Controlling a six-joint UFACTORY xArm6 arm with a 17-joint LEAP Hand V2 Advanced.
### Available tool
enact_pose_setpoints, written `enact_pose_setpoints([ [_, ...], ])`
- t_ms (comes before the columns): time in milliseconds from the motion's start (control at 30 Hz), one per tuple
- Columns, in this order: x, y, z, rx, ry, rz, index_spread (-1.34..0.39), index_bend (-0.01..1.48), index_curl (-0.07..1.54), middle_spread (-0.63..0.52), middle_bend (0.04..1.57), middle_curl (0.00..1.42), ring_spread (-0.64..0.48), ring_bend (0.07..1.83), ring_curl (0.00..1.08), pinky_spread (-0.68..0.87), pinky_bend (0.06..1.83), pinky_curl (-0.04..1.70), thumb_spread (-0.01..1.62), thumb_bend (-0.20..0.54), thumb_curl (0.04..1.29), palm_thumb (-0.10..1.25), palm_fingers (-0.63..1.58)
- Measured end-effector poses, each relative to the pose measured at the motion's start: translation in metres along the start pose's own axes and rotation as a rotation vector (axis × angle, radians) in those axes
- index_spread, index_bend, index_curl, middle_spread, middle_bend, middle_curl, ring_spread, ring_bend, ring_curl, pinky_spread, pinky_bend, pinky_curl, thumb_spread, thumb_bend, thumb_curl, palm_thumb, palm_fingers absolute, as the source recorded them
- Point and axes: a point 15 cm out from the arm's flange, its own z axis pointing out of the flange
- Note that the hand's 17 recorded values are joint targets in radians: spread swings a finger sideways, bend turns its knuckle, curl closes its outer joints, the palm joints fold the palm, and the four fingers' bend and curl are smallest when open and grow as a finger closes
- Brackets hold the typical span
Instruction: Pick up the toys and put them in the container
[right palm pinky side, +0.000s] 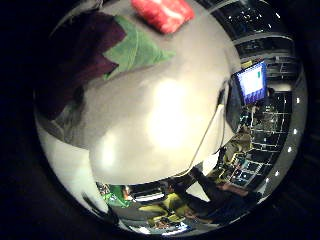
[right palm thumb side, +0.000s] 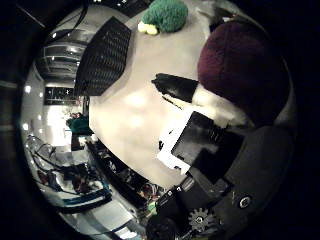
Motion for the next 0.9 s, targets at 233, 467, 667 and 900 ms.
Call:
enact_pose_setpoints([
  [233, -0.009, 0.003, -0.058, 0.009, -0.008, 0.004, -0.20, 1.10, 0.68, -0.09, 1.21, 0.63, -0.16, 1.33, 0.57, -0.25, 1.24, 0.65, 1.01, -0.018, 0.38, 0.82, 1.28],
  [467, -0.098, -0.043, -0.151, 0.126, -0.028, -0.095, -0.18, 1.16, 0.67, -0.09, 1.28, 0.61, -0.15, 1.39, 0.57, -0.21, 1.24, 0.76, 1.00, -0.021, 0.40, 0.84, 1.23],
  [667, -0.211, -0.096, -0.218, 0.248, -0.074, -0.208, -0.17, 1.19, 0.65, -0.08, 1.30, 0.60, -0.15, 1.42, 0.57, -0.20, 1.20, 0.84, 0.99, -0.022, 0.42, 0.84, 1.22],
  [900, -0.370, -0.105, -0.258, 0.335, -0.178, -0.392, -0.17, 1.20, 0.65, -0.08, 1.31, 0.59, -0.15, 1.42, 0.56, -0.21, 1.17, 0.89, 0.99, -0.023, 0.43, 0.84, 1.22],
])
